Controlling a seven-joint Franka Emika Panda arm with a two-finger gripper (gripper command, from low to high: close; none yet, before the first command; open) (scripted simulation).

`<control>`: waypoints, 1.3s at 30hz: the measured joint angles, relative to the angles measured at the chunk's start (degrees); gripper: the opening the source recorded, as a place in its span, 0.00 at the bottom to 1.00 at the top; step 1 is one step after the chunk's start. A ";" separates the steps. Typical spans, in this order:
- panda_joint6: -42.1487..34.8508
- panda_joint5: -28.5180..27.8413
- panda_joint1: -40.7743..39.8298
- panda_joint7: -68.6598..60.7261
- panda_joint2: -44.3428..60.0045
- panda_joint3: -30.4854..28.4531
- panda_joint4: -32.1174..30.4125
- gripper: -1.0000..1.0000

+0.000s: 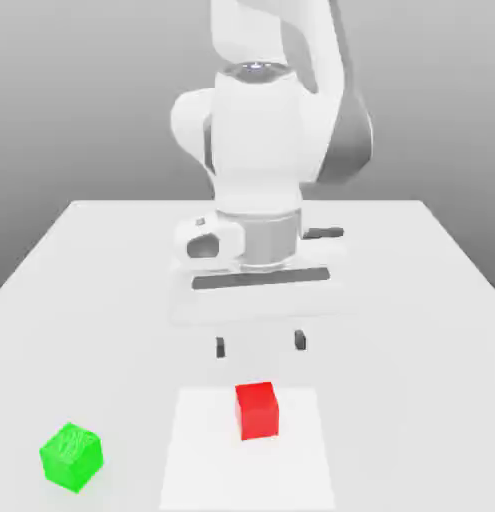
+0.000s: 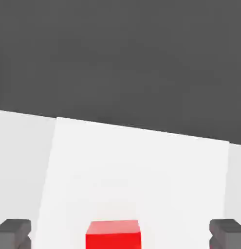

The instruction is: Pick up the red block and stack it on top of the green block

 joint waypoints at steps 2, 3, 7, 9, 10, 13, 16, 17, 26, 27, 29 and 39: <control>3.24 -0.15 0.03 -0.21 4.12 0.01 -0.53 0.50; 4.96 0.00 0.03 -0.38 6.19 0.08 -0.42 0.50; 11.98 0.76 -0.86 -0.96 14.46 1.15 0.58 0.50; 13.10 0.89 -1.03 -1.05 15.76 1.35 0.75 0.00; 13.09 0.87 -1.04 -1.03 15.76 1.35 0.75 0.00; 13.07 0.73 -1.09 -0.90 15.76 1.37 0.75 0.00; 11.84 0.45 -1.10 -0.73 14.30 1.33 0.54 0.00; 10.36 0.20 -1.08 -0.56 12.57 1.24 0.30 0.00; -3.14 0.56 -5.88 0.02 4.89 -4.35 5.92 0.00; -4.46 0.95 -8.54 0.00 5.77 -5.61 8.09 0.00; -6.97 1.67 -12.05 -0.03 7.52 -7.49 12.31 0.00; -3.32 7.38 -18.34 -3.28 19.36 -8.79 20.28 1.00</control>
